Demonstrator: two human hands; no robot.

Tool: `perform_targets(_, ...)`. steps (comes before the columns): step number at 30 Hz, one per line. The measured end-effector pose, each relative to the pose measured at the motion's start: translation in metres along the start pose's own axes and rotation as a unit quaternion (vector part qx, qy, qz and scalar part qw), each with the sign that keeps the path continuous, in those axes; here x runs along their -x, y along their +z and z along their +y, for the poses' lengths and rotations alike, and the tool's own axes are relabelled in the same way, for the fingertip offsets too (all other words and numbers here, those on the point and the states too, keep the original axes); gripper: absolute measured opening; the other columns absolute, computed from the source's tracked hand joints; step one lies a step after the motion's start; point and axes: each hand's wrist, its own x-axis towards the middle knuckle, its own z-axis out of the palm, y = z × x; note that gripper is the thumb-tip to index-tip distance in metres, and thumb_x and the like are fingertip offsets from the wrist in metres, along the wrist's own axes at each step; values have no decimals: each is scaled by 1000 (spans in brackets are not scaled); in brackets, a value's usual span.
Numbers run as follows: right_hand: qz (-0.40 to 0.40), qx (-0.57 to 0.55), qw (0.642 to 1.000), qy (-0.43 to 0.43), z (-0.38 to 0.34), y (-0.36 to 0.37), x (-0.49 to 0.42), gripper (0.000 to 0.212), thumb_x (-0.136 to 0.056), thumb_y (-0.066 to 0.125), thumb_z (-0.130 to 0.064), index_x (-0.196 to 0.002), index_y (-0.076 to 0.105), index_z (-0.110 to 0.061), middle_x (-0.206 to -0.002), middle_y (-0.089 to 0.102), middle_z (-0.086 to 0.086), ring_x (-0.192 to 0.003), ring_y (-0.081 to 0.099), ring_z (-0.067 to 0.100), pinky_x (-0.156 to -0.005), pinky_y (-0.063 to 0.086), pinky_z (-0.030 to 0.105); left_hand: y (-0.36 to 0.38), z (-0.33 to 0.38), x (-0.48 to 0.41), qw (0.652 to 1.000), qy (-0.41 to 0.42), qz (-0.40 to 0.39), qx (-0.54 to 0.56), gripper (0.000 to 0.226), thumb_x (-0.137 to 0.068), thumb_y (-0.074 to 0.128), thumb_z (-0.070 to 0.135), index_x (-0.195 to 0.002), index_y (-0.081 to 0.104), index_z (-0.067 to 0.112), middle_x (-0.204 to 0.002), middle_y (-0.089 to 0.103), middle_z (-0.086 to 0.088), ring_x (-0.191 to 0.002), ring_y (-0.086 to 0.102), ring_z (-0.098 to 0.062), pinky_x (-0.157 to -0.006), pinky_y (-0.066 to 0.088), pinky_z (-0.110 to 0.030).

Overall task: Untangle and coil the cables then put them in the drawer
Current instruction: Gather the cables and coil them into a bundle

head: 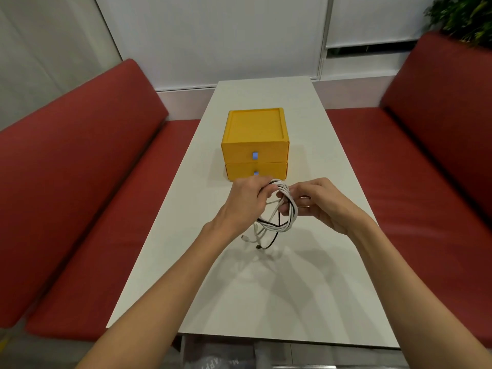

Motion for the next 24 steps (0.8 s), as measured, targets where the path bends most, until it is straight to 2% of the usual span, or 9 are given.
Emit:
perform_targets(2,4,-11,1000,4,2,1,0,20,-90,55,-7,-95,68,7,-83,71,23,-78,69,27,-76,58,34,6,-5,1,1000,3,-1,-12,19,-97,52,15,-89,65,4,-73,64,-8,-65,57,-24,-60,45,-38)
perform_targets(4,6,-13,1000,0,5,2,-1,15,-88,58,-3,-94,68,7,-79,70,21,-75,68,26,-69,56,30,10,-8,2,999,-5,-12,-38,22,-99,47,21,-95,62,6,-81,65,-7,-72,59,-26,-64,49,-42)
perform_targets(6,10,-12,1000,2,8,4,-2,14,-84,58,4,-91,69,4,-77,70,20,-74,68,26,-69,55,30,12,-6,3,997,-19,-34,-70,25,-101,41,26,-99,58,7,-87,64,-7,-76,58,-30,-66,48,-46)
perform_targets(10,26,-29,999,2,10,9,-5,25,-77,53,17,-91,68,3,-78,72,18,-73,70,24,-73,58,32,11,-3,4,986,-53,-67,-140,28,-104,32,30,-105,49,7,-88,60,-8,-77,53,-31,-63,34,-36)
perform_targets(11,30,-37,999,-1,9,11,-5,26,-76,53,19,-91,67,3,-79,72,18,-71,71,21,-71,58,30,10,-3,4,987,-63,-71,-128,28,-103,33,30,-105,50,8,-89,62,-10,-79,54,-32,-64,35,-37)
perform_targets(13,47,-49,998,-9,9,14,-6,29,-74,55,21,-92,68,2,-80,72,17,-71,72,19,-70,58,28,7,-2,4,991,-108,-76,-31,26,-103,37,30,-107,52,9,-92,65,-10,-84,58,-30,-69,42,-39)
perform_targets(17,111,-48,992,-44,9,15,-10,36,-73,59,18,-97,68,-7,-83,73,19,-75,72,28,-76,59,32,10,-1,3,975,-183,-62,110,21,-101,41,31,-108,55,17,-95,68,-4,-87,64,-19,-67,47,-28)
perform_targets(21,136,5,987,-83,10,15,-9,30,-73,74,0,-98,72,-17,-83,76,8,-80,73,19,-81,55,25,16,-2,1,957,-229,-53,171,26,-101,41,35,-109,56,15,-98,70,-7,-84,71,-21,-75,58,-46)
perform_targets(24,152,48,982,-103,15,16,-11,34,-72,75,-4,-101,72,-21,-88,76,1,-88,72,17,-89,55,35,20,0,0,949,-251,-44,186,27,-101,41,36,-111,57,16,-96,70,-8,-80,71,-22,-68,58,-50)
